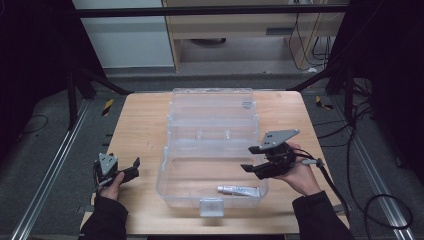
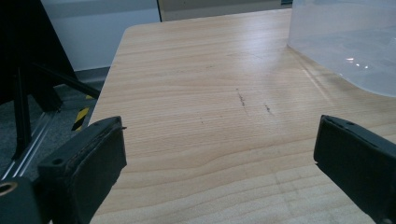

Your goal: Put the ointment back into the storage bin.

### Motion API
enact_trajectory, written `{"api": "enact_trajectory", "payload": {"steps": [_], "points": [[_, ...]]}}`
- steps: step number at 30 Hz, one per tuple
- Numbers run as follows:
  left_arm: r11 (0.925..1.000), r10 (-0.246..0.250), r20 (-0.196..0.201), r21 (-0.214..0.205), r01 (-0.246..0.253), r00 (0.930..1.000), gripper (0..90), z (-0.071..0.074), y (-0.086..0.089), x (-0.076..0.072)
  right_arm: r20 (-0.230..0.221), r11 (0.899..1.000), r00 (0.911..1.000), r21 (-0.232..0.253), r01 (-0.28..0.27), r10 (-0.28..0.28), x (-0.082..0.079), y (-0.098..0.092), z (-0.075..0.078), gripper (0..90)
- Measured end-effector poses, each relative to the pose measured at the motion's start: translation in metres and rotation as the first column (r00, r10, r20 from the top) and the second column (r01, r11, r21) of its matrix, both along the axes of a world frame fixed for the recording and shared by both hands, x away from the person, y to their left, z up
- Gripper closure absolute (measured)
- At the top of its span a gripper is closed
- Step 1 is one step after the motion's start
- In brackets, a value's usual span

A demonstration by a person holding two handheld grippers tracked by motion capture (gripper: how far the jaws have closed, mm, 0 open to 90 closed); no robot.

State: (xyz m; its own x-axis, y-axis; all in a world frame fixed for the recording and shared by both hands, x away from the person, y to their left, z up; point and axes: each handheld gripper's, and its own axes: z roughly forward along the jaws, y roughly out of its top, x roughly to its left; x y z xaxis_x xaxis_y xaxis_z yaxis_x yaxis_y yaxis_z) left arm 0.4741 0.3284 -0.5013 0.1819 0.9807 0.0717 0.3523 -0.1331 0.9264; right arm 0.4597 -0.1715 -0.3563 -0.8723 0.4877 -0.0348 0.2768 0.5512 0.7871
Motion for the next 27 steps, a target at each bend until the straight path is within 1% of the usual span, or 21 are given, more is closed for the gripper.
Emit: {"api": "enact_trajectory", "payload": {"steps": [1, 2, 3, 4, 5, 8, 9, 10, 13, 14, 15, 16, 17, 18, 19, 20, 21, 22, 25, 26, 27], "points": [[1.0000, 0.001, -0.002, 0.002, -0.001, 1.0000, 1.8, 0.000, 0.000, 0.000, 0.019, 0.999, 0.9994, 0.032, 0.029, -0.029, -0.002, -0.008, 0.001, 34.2], [1.0000, 0.001, -0.002, 0.002, -0.001, 1.0000, 1.8, 0.000, 0.000, 0.000, 0.019, 0.999, 0.9994, 0.032, 0.029, -0.029, -0.002, -0.008, 0.001, 34.2], [1.0000, 0.001, -0.002, 0.003, -0.001, 1.0000, 1.8, 0.000, 0.000, 0.000, 0.040, 0.996, 0.9971, 0.072, 0.061, -0.064, -0.004, -0.016, 0.002, 32.7], [1.0000, 0.000, -0.001, 0.003, 0.000, 1.0000, 1.8, 0.000, 0.000, 0.000, 0.040, 0.996, 0.9971, 0.072, 0.061, -0.064, -0.004, -0.016, 0.002, 32.7], [1.0000, 0.001, -0.001, 0.002, -0.001, 1.0000, 1.8, 0.000, 0.000, 0.000, 0.053, 0.990, 0.9935, 0.107, 0.094, -0.100, -0.006, -0.025, 0.002, 29.5], [1.0000, 0.001, -0.002, 0.002, -0.001, 1.0000, 1.8, 0.000, 0.000, 0.000, 0.066, 0.977, 0.9853, 0.158, 0.146, -0.158, -0.007, -0.036, 0.001, 26.7], [1.0000, 0.000, -0.002, 0.004, 0.000, 1.0000, 1.8, 0.000, 0.000, 0.000, 0.066, 0.977, 0.9853, 0.158, 0.146, -0.158, -0.007, -0.036, 0.001, 26.7], [1.0000, 0.001, -0.002, 0.004, -0.001, 1.0000, 1.8, 0.000, 0.000, 0.000, 0.060, 0.969, 0.9797, 0.170, 0.178, -0.191, -0.007, -0.043, -0.001, 25.5], [1.0000, 0.001, -0.002, 0.004, -0.001, 1.0000, 1.8, 0.000, 0.000, 0.000, 0.053, 0.964, 0.9759, 0.178, 0.199, -0.212, -0.006, -0.049, -0.005, 25.1], [1.0000, 0.001, -0.002, 0.004, -0.001, 1.0000, 1.8, 0.000, 0.000, 0.000, 0.054, 0.953, 0.9670, 0.194, 0.234, -0.249, -0.005, -0.055, -0.008, 24.0], [1.0000, 0.001, -0.002, 0.004, -0.001, 1.0000, 1.8, 0.000, 0.000, 0.000, 0.054, 0.953, 0.9670, 0.194, 0.234, -0.249, -0.005, -0.055, -0.008, 24.0], [1.0000, 0.001, -0.002, 0.004, -0.001, 1.0000, 1.8, 0.000, 0.000, 0.000, 0.058, 0.937, 0.9539, 0.213, 0.276, -0.294, -0.003, -0.063, -0.013, 23.3], [1.0000, 0.001, -0.002, 0.004, -0.001, 1.0000, 1.8, 0.000, 0.000, 0.000, 0.058, 0.937, 0.9539, 0.213, 0.276, -0.294, -0.003, -0.063, -0.013, 23.3], [1.0000, 0.001, -0.002, 0.003, -0.001, 1.0000, 1.8, 0.000, 0.000, 0.000, 0.058, 0.931, 0.9490, 0.219, 0.291, -0.310, -0.003, -0.066, -0.014, 23.4], [1.0000, 0.001, -0.001, 0.003, -0.001, 1.0000, 1.8, 0.000, 0.000, 0.000, 0.088, 0.915, 0.9300, 0.232, 0.329, -0.357, -0.001, -0.072, -0.019, 23.5], [1.0000, 0.001, -0.002, 0.004, -0.001, 1.0000, 1.8, 0.000, 0.000, 0.000, 0.088, 0.915, 0.9300, 0.232, 0.329, -0.357, -0.001, -0.072, -0.019, 23.5], [1.0000, 0.001, 0.000, 0.004, -0.001, 1.0000, 1.8, 0.000, 0.000, 0.000, 0.093, 0.906, 0.9192, 0.234, 0.353, -0.383, 0.001, -0.076, -0.022, 23.6], [1.0000, 0.001, -0.001, 0.005, -0.001, 1.0000, 1.8, 0.000, 0.000, 0.000, 0.091, 0.892, 0.9080, 0.250, 0.377, -0.409, 0.002, -0.080, -0.025, 23.5], [1.0000, 0.001, -0.002, 0.003, -0.001, 1.0000, 1.8, 0.000, 0.000, 0.000, 0.077, 0.870, 0.8854, 0.243, 0.429, -0.458, 0.007, -0.088, -0.034, 22.9], [1.0000, 0.001, -0.001, 0.002, -0.001, 1.0000, 1.8, 0.000, 0.000, 0.000, 0.069, 0.855, 0.8706, 0.244, 0.459, -0.487, 0.009, -0.094, -0.038, 22.7], [1.0000, 0.001, -0.001, 0.002, -0.001, 1.0000, 1.8, 0.000, 0.000, 0.000, 0.062, 0.848, 0.8651, 0.246, 0.470, -0.498, 0.010, -0.096, -0.040, 22.5]]}}
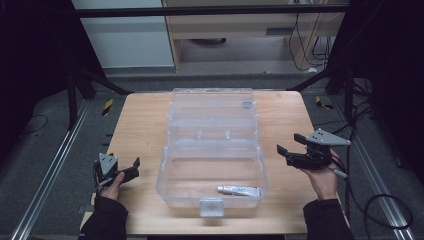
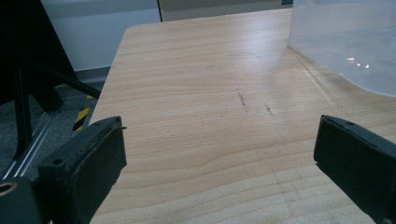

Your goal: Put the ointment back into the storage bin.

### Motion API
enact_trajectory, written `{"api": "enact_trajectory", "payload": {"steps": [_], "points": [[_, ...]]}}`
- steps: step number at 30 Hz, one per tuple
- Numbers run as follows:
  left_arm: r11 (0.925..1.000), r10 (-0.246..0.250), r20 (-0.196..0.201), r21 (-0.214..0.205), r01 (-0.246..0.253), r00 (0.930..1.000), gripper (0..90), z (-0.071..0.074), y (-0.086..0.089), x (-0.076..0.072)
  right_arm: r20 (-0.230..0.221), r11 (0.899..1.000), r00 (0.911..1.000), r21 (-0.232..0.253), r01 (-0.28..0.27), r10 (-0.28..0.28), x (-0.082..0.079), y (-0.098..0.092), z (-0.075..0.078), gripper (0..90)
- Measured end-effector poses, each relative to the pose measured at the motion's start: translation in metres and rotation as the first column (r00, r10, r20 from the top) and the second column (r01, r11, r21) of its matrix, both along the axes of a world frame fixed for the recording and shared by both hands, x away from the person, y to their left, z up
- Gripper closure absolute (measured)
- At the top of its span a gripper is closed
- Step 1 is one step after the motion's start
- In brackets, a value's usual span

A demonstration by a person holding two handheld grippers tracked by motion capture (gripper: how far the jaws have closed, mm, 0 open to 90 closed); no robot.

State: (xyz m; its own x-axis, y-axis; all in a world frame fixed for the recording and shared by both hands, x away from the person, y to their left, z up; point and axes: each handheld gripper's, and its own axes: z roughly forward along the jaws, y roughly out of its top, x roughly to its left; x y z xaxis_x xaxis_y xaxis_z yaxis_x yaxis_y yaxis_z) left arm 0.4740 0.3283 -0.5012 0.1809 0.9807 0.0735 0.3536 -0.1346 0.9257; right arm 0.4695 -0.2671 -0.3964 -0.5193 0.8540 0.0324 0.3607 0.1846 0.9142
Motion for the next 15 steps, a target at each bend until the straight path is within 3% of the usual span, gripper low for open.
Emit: {"api": "enact_trajectory", "payload": {"steps": [2, 6, 8, 10, 15], "points": [[1.0000, -0.001, 0.000, 0.000, 0.001, 1.0000, 1.8, 0.000, 0.000, 0.000, -0.004, 1.000, 0.9999, 0.002, 0.014, -0.014, 0.001, -0.003, -0.002, 22.3], [1.0000, -0.003, 0.001, 0.002, 0.003, 1.0000, 1.8, 0.000, 0.000, 0.000, -0.030, 0.994, 0.9937, -0.005, 0.108, -0.108, 0.005, -0.013, -0.017, 21.9], [1.0000, -0.004, 0.001, 0.001, 0.004, 1.0000, 1.8, 0.000, 0.000, 0.000, -0.034, 0.992, 0.9917, -0.009, 0.123, -0.124, 0.006, -0.016, -0.020, 22.1], [1.0000, -0.003, 0.002, -0.002, 0.003, 1.0000, 1.8, 0.000, 0.000, 0.000, -0.044, 0.988, 0.9871, -0.014, 0.153, -0.154, 0.008, -0.019, -0.026, 20.6], [1.0000, -0.003, 0.001, -0.004, 0.003, 1.0000, 1.8, 0.000, 0.000, 0.000, -0.132, 0.976, 0.9674, 0.005, 0.218, -0.216, 0.014, -0.028, -0.040, 16.5]]}}
